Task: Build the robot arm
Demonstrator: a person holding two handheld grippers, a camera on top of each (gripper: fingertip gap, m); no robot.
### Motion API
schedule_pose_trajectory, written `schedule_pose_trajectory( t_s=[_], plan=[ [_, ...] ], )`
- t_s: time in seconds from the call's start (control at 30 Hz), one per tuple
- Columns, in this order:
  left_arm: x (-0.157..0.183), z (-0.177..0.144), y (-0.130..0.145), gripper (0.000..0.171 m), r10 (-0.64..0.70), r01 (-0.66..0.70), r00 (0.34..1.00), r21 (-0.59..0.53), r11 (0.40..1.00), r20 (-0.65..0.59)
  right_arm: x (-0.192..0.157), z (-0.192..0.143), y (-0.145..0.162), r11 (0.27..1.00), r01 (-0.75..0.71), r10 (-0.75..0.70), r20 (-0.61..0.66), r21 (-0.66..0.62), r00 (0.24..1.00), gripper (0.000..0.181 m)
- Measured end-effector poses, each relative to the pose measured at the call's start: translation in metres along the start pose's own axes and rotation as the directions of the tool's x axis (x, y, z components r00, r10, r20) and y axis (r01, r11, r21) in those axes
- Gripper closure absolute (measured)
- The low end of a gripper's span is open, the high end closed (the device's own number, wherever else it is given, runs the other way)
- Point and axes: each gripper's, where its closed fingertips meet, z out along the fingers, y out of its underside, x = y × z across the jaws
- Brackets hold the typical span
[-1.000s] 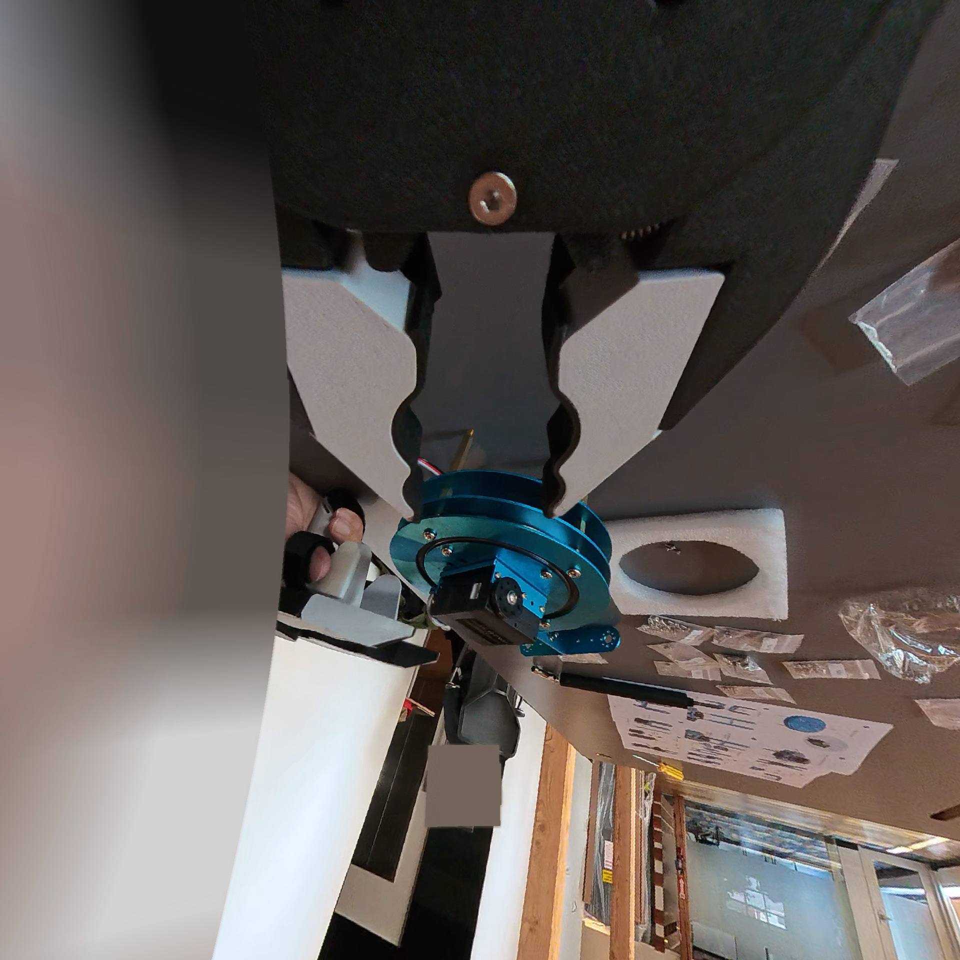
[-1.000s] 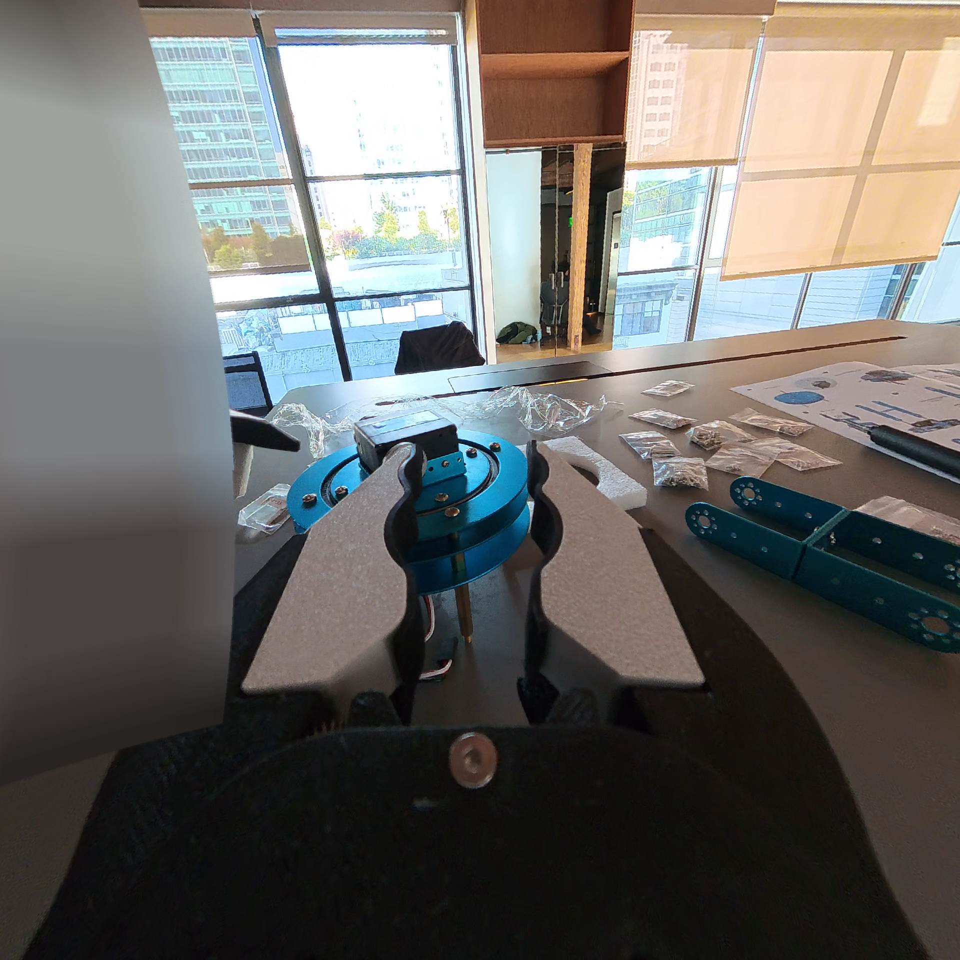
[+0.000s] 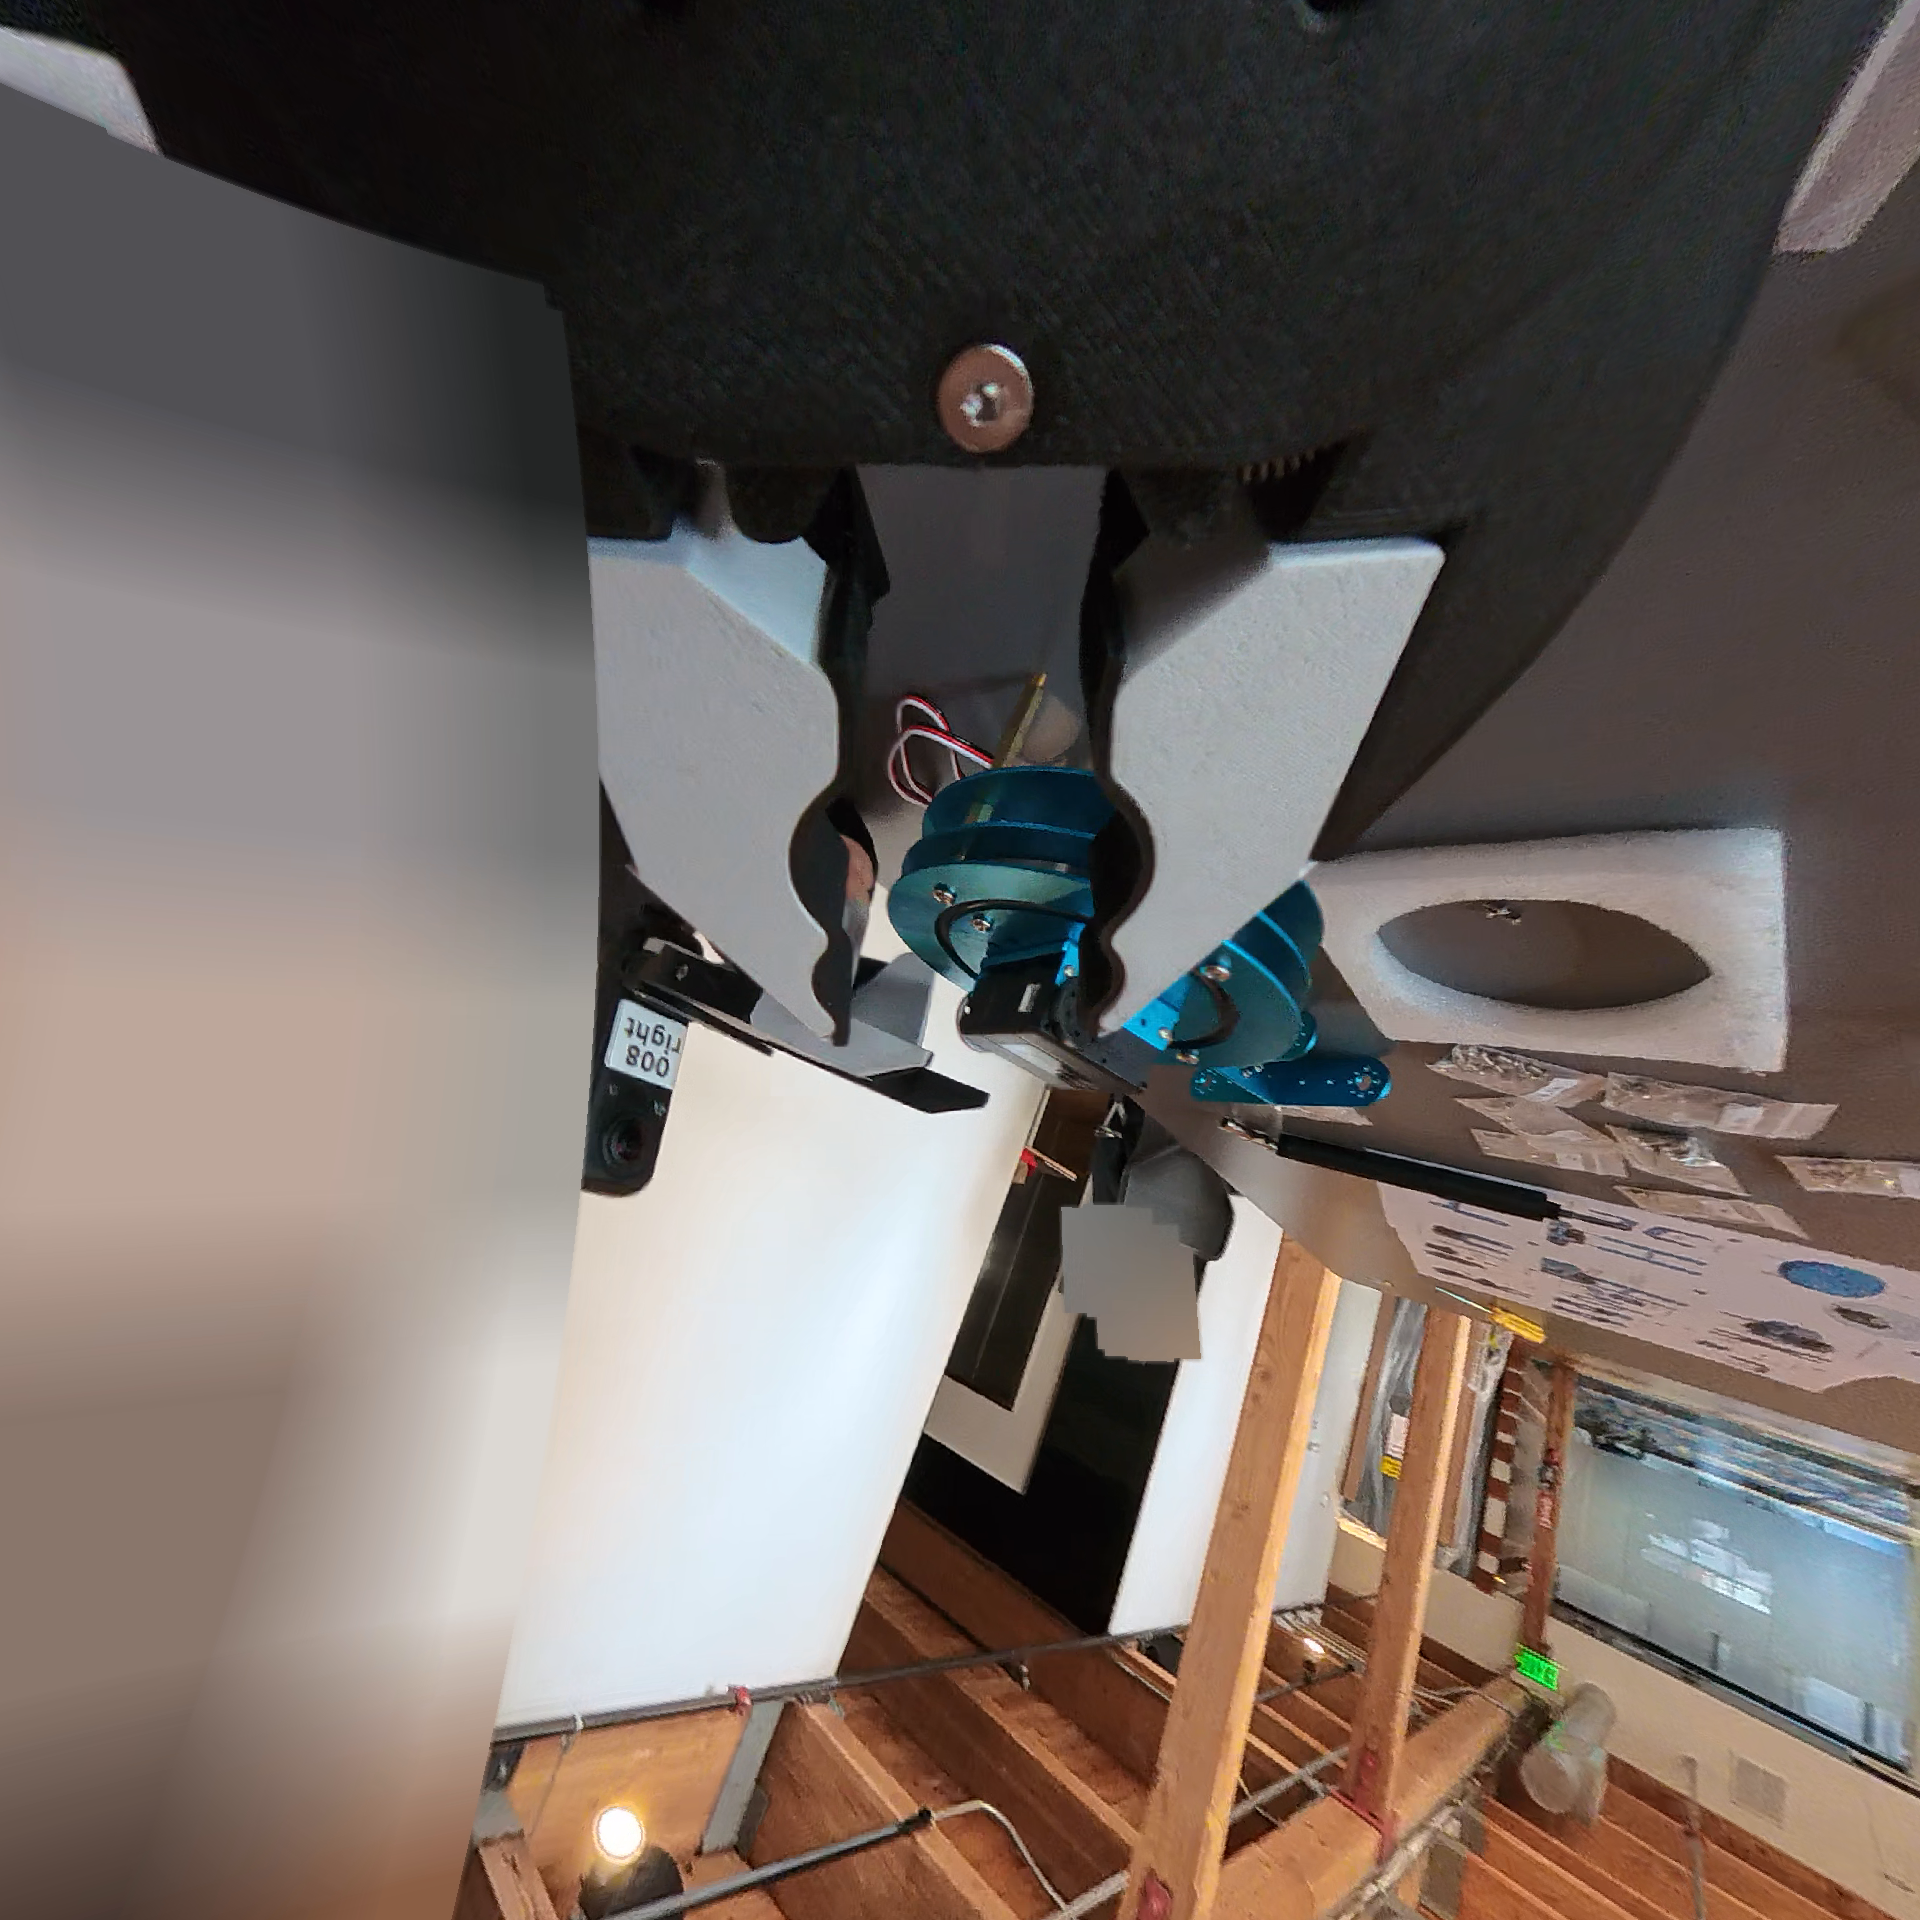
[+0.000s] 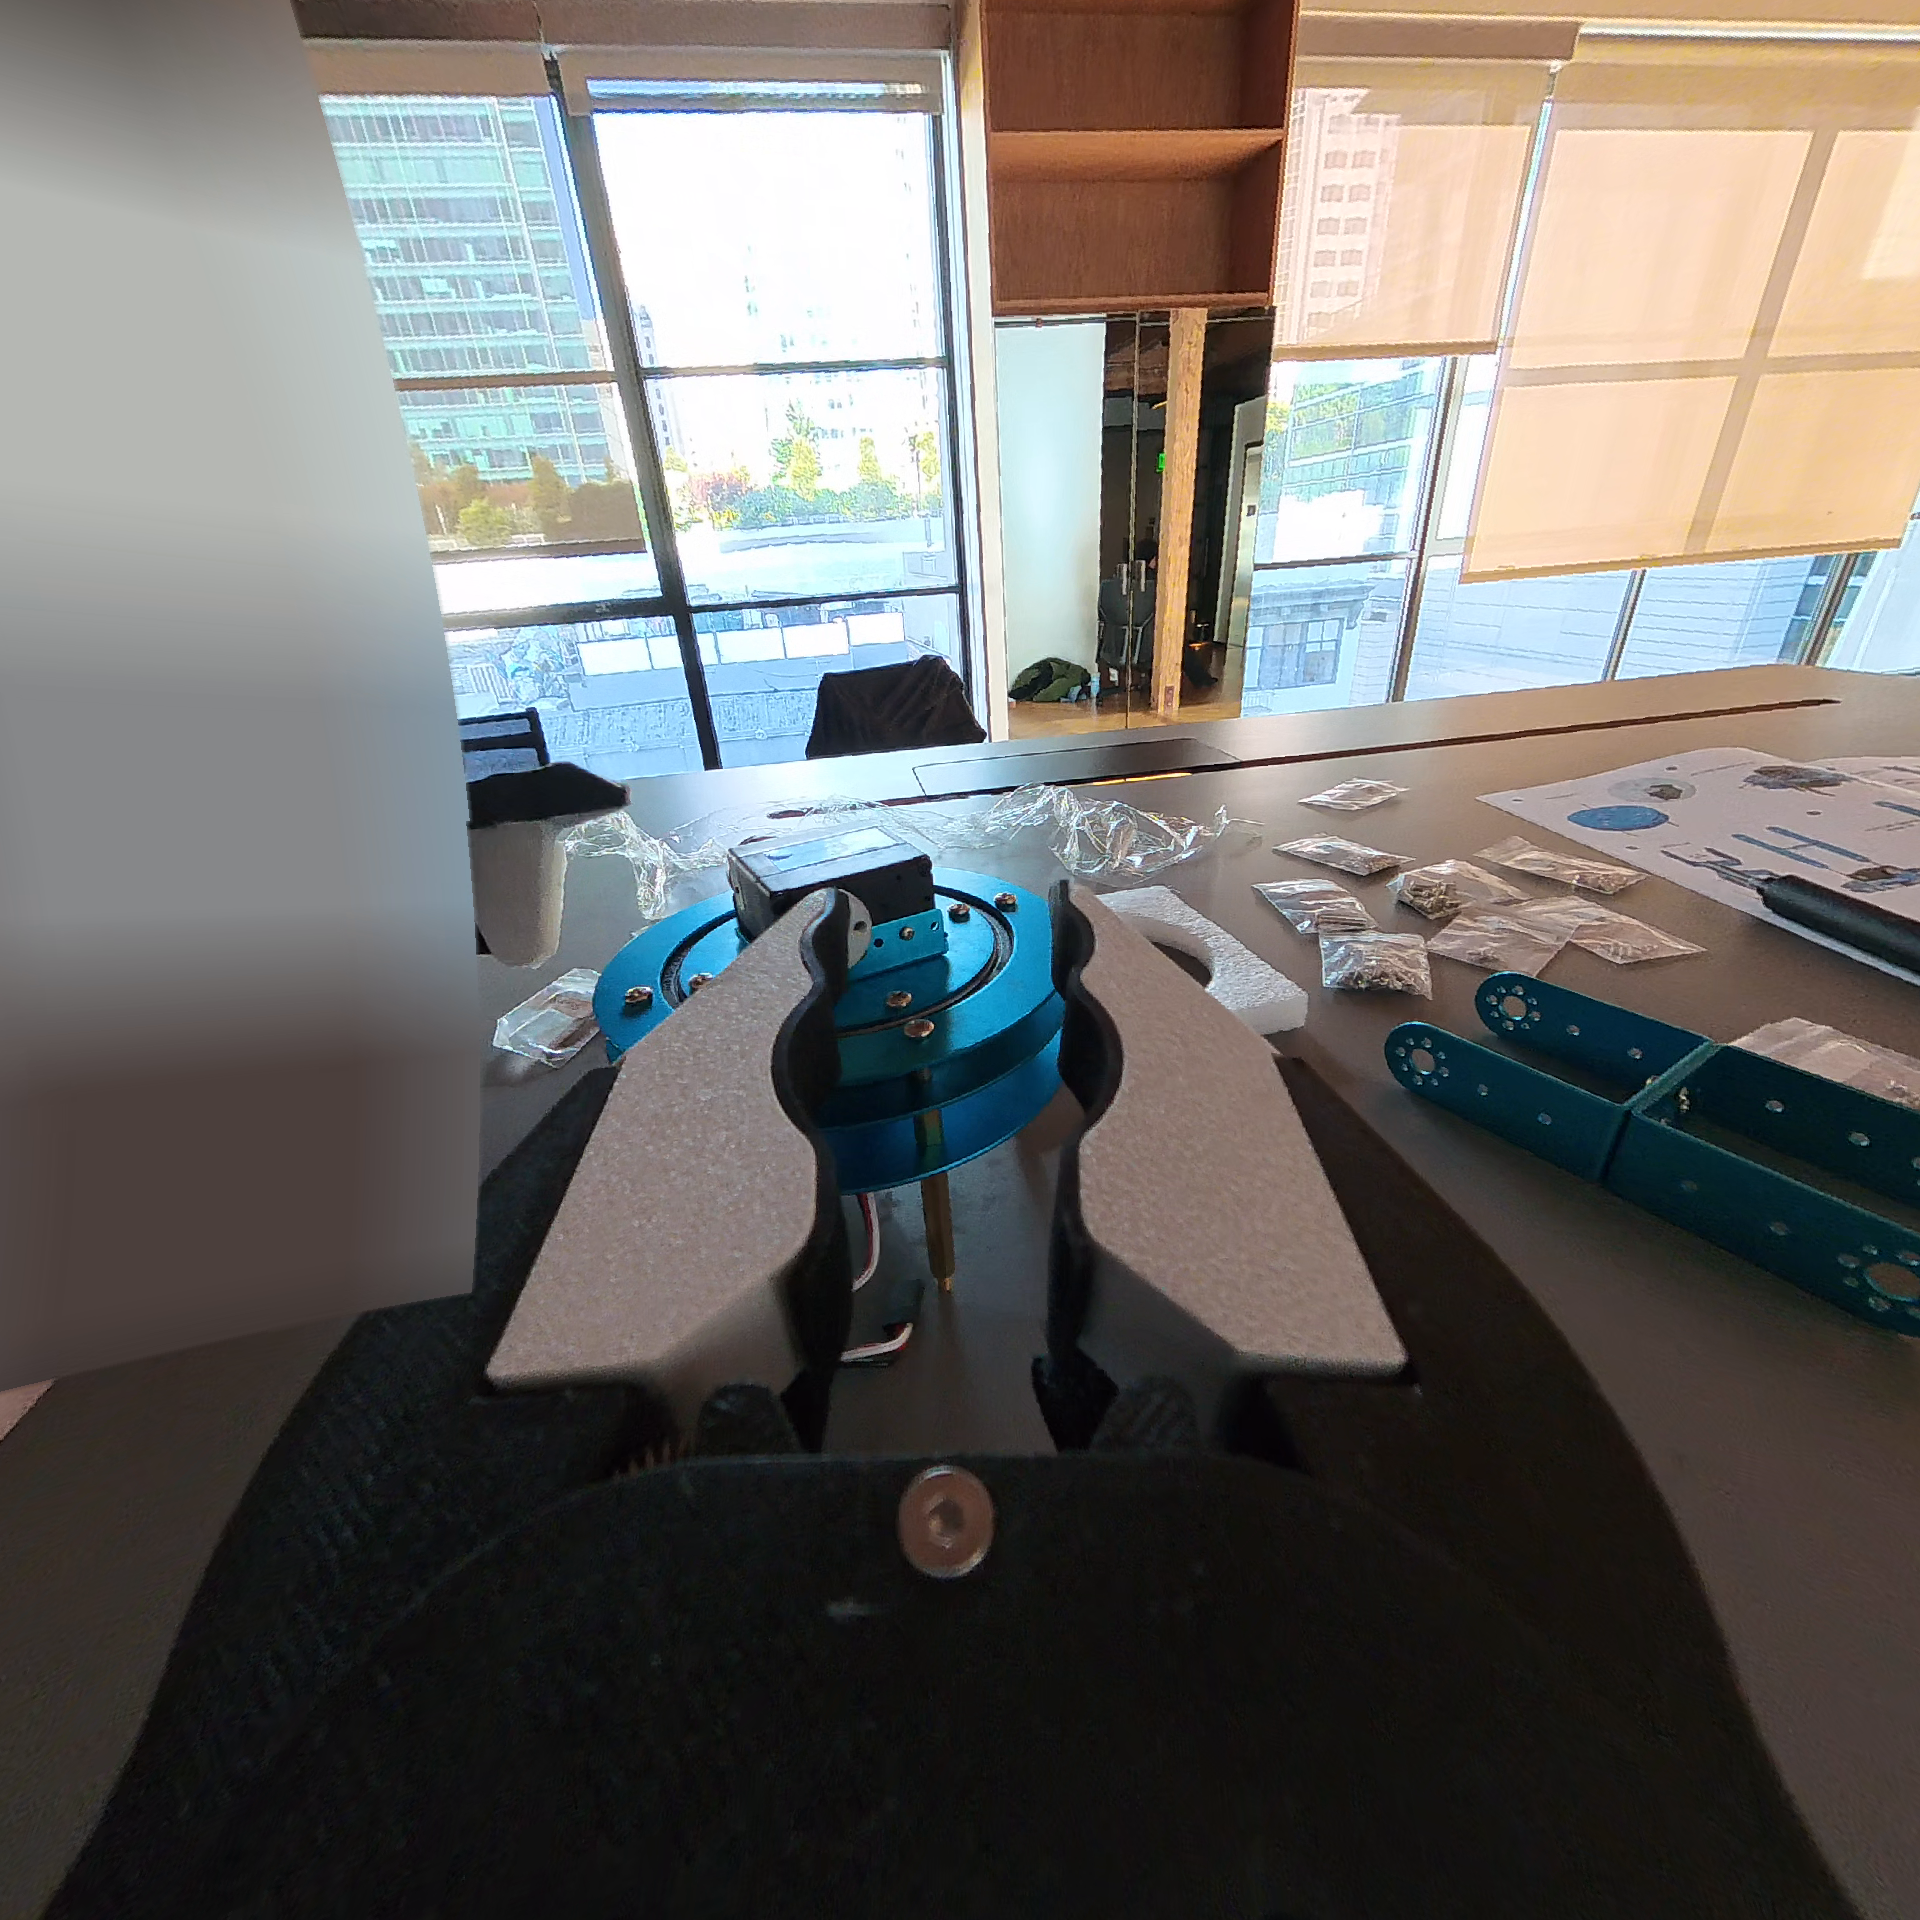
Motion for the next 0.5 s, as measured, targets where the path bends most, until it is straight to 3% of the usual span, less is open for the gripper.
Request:
schedule_pose_trajectory(
  t_s=[0.13,0.3,0.5],
  plan=[
    [0.005,0.004,0.006,0.127,0.057,-0.057,0.998,-0.041,0.998,0.001,-0.003,-0.001,-0.002,1.0,0.0,0.0,0.027,0.015,1.0,0.143],
    [0.013,0.008,0.013,0.128,0.239,-0.233,0.968,-0.084,0.969,0.071,-0.004,-0.003,-0.006,0.999,-0.022,0.019,0.055,0.046,0.998,0.138],
    [0.019,0.014,0.02,0.124,0.363,-0.348,0.923,-0.124,0.929,0.129,-0.011,0.011,-0.008,0.995,0.1,-0.099,0.152,0.0,0.983,0.115]
  ],
)
